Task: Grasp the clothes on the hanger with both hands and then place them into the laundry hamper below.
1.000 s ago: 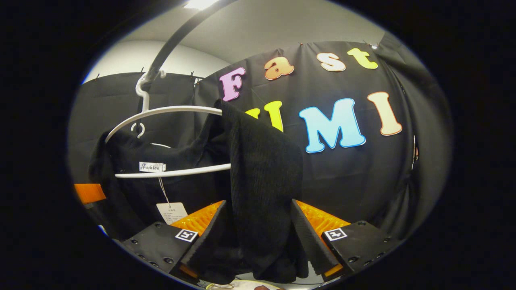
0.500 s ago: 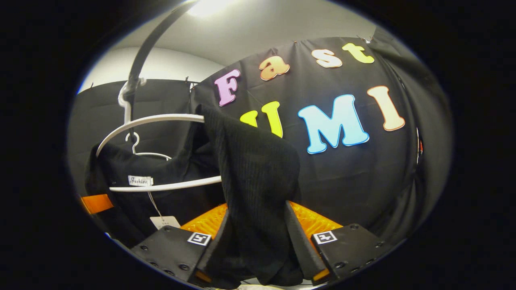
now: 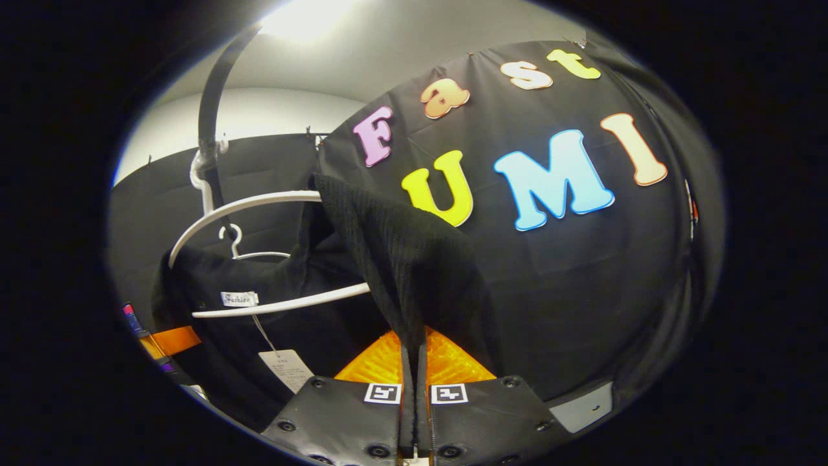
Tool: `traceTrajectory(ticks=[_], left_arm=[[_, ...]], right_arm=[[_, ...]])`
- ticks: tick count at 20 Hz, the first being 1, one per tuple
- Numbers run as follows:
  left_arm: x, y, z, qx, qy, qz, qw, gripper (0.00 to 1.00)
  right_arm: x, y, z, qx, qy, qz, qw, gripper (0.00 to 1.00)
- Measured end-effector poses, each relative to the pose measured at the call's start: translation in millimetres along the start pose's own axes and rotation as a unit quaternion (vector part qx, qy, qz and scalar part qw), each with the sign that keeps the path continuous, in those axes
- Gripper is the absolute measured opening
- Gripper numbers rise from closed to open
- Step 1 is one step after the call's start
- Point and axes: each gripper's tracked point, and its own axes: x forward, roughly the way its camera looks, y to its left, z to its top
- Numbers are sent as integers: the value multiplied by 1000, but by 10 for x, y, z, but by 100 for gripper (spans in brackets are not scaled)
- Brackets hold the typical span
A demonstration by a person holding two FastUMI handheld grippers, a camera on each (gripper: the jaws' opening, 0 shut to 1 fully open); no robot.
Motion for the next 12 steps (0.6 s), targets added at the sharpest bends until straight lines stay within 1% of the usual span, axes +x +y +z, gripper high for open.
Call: traceTrajectory(ticks=[1, 2, 4, 6, 8, 12], left_arm=[[-21, -64, -2, -9, 2, -11, 1000, 3], [-40, -92, 3, -15, 2, -16, 1000, 3], [-68, -81, 20, -11, -1, -18, 1000, 2], [-161, -102, 68, -2, -8, -22, 1000, 2], [-208, -155, 123, -2, -13, -31, 999, 0], [-287, -94, 239, -7, -19, -31, 999, 1]], right_arm=[[-55, 18, -15, 3, 3, 10, 1000, 3], [-57, -21, 8, -2, 5, 11, 1000, 1], [-72, -78, 65, -4, -2, 7, 1000, 0], [-106, -52, 76, -3, -6, 4, 1000, 1], [-121, -75, 89, -4, -9, 0, 1000, 1], [-152, -157, 196, -7, -22, -13, 1000, 1]])
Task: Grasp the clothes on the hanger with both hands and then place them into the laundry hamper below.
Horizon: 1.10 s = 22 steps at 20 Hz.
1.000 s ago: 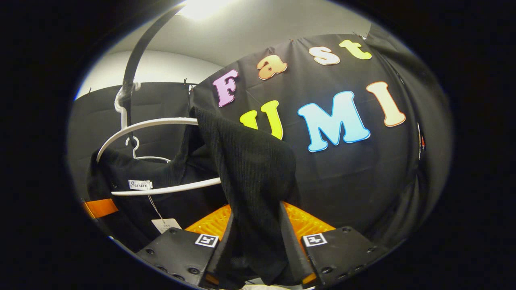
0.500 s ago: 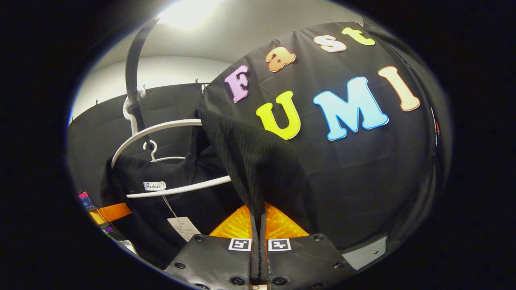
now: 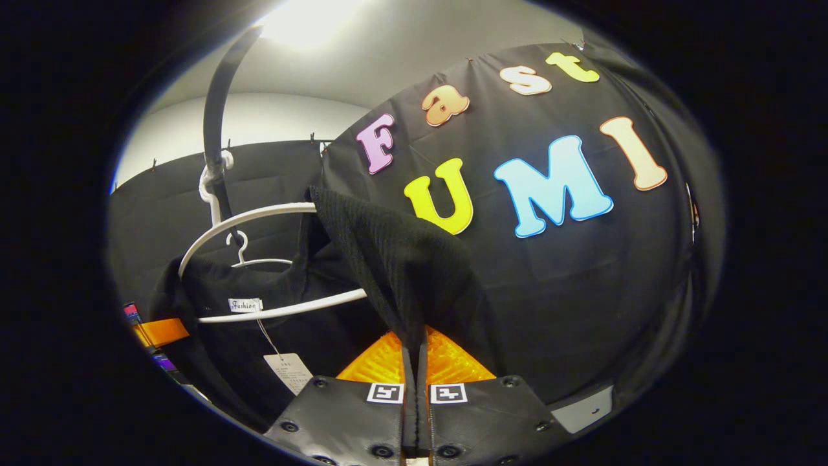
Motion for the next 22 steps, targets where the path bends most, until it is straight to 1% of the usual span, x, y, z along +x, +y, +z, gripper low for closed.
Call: traceTrajectory(ticks=[1, 4, 8, 9, 12, 14, 15, 16, 19, 22], left_arm=[[-21, 26, 50, -2, -4, 1, 1000, 0], [-68, 106, 193, 3, -14, 6, 1000, 2], [-85, 239, 324, 18, -18, 16, 1000, 1], [-79, 269, 352, 22, -18, 18, 999, 2], [-58, 410, 438, 43, -23, 30, 998, 2], [-50, 504, 427, 48, -15, 34, 998, 2], [-55, 556, 424, 51, -10, 37, 998, 0], [-38, 586, 442, 54, -11, 38, 998, 2], [23, 671, 591, 73, -25, 46, 996, 2], [95, 732, 685, 82, -31, 44, 995, 2]], right_arm=[[-13, -31, 23, 0, -4, -4, 1000, 1], [-19, -155, 102, 14, -17, -17, 1000, 1], [-17, -279, 233, 18, -35, -33, 999, 1], [-16, -295, 249, 18, -39, -36, 998, 1], [-24, -371, 321, 23, -55, -48, 997, 1], [-33, -444, 365, 26, -69, -57, 996, 1], [-31, -487, 395, 23, -77, -63, 995, 1], [-10, -534, 433, 20, -81, -69, 994, 1], [79, -679, 473, 25, -87, -84, 992, 0], [136, -798, 517, 35, -90, -96, 991, 0]])
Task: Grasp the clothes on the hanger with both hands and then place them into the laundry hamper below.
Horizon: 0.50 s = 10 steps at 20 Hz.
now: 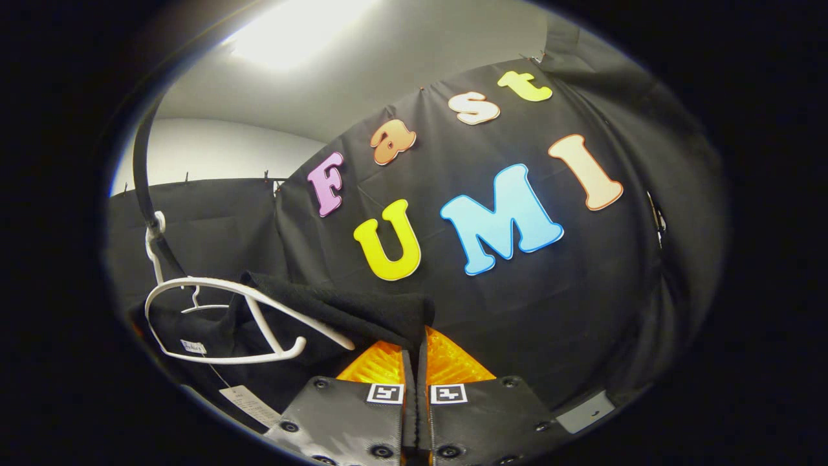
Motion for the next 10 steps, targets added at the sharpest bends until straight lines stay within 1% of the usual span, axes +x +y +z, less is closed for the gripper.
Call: traceTrajectory(ticks=[2, 4, 6, 10], left_arm=[[45, 26, 20, 6, 1, -4, 1000, 2], [120, 63, 40, 22, 3, -6, 1000, 0], [179, 88, 53, 31, 6, -10, 999, 0], [250, 216, 39, 30, 14, 5, 999, 1]], right_arm=[[37, -42, 30, -1, -5, -5, 1000, 1], [83, -36, 69, -4, -9, -3, 1000, 0], [133, -42, 75, -14, -13, -1, 1000, 1], [175, -15, 17, -26, -8, 3, 1000, 0]])
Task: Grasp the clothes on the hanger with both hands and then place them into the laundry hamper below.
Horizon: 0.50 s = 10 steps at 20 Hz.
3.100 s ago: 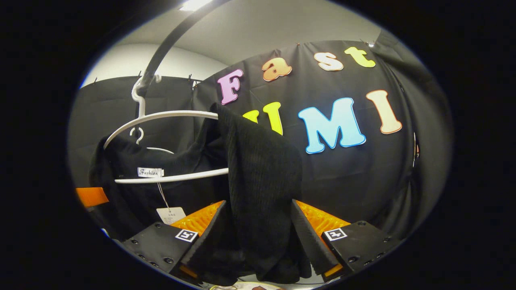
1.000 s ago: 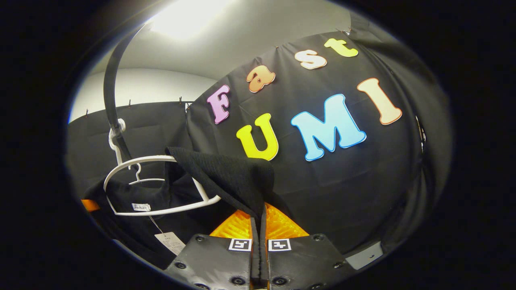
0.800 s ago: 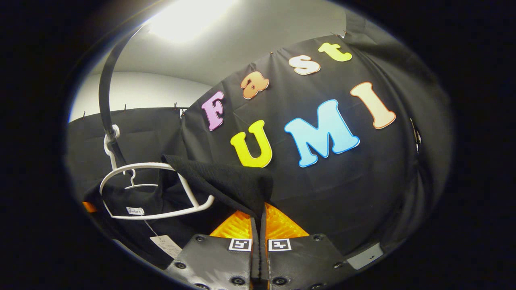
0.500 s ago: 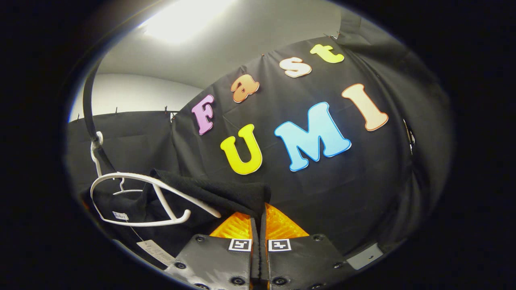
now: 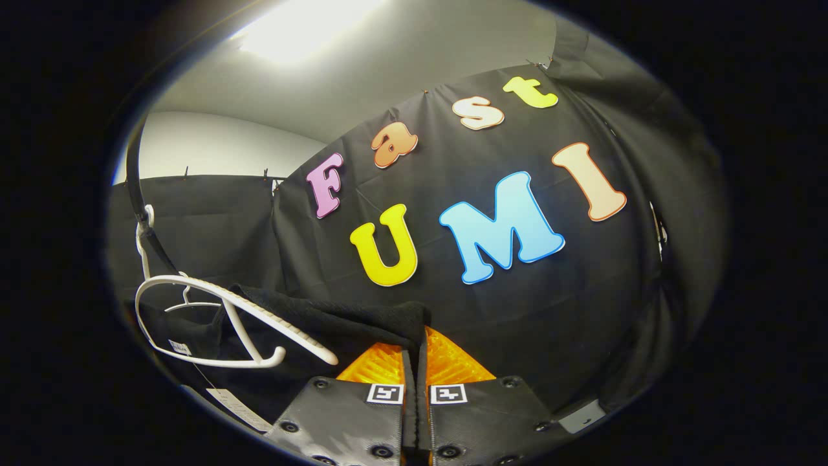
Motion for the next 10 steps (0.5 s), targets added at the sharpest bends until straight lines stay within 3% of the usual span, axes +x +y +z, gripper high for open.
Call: traceTrajectory(ticks=[10], left_arm=[[77, 109, -607, -51, 66, 6, 996, 1]], right_arm=[[-5, -87, -383, -3, 39, -2, 999, 0]])
